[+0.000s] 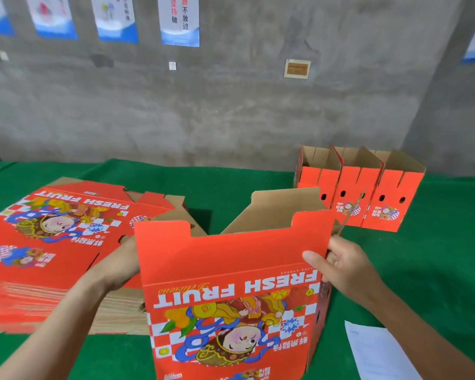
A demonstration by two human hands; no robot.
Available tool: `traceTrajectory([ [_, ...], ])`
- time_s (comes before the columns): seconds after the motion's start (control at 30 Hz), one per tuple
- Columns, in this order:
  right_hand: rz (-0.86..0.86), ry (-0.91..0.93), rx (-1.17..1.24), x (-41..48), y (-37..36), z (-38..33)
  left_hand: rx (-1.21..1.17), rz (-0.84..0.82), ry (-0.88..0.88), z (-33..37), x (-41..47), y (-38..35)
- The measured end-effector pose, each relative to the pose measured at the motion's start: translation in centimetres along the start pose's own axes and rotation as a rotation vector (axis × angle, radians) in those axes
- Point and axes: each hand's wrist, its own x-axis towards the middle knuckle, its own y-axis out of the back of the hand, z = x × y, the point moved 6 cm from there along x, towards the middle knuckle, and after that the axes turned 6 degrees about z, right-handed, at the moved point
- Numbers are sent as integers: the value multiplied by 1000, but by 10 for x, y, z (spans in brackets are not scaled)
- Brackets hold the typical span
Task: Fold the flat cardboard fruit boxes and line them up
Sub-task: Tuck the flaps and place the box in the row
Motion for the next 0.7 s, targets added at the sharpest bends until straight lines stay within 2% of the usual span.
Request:
traceTrajectory([
  [0.07, 25, 17, -7, -3, 0, 1, 20, -57, 55, 8, -3, -9],
  [0.1, 43, 27, -18, -3, 1, 1, 23, -28, 65, 8, -1, -7],
  [0.2, 79, 57, -47, -3, 2, -5, 47, 69, -18, 11, 4, 6],
  [0.3, 101, 28, -35, -2, 5, -6, 72, 59, -64, 13, 10, 4],
  [0.53, 251, -74, -22, -9, 11, 2, -321, 69, 89, 6, 16, -11],
  [0.6, 291, -86, -13, -12, 12, 5, -445, -8, 147, 10, 10, -18],
  [0.7, 325, -79, -3, -14, 12, 7, -490, -60, 160, 8, 7, -25],
])
